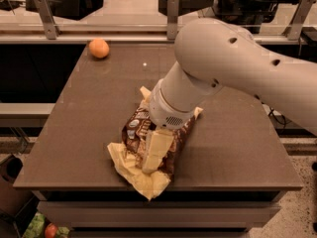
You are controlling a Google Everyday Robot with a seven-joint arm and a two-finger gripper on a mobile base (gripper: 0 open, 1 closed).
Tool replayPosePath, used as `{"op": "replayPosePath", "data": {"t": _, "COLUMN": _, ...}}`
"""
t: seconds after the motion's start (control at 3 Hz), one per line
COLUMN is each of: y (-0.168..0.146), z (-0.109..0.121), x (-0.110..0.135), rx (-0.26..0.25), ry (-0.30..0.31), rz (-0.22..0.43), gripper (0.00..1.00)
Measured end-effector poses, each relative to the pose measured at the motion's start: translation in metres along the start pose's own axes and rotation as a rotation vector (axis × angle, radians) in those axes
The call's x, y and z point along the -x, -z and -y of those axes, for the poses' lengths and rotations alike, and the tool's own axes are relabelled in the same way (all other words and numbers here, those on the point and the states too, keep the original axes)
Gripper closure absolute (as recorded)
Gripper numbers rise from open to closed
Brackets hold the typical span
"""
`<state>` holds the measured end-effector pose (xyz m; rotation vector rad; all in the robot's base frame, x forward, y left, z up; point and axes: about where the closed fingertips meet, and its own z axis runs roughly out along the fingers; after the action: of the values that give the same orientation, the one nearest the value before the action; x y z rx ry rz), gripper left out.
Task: Move brown chip bag near orange
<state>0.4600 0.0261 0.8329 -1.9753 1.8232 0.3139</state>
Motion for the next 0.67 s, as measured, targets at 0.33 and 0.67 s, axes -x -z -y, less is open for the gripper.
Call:
{"op": "replayPosePath", "data": {"t": 0.33, "y": 0.003, "z": 0.0005, "x": 0.0016, "rx": 0.0, "ry": 0.0, "rz": 0.0, "gripper": 0.65}}
{"op": "replayPosePath", "data": {"t": 0.67, "y": 0.0061, "z": 0.0011, "x": 0.0032, "rx": 0.0, "ry": 0.0, "rz": 0.0, "gripper": 0.87}}
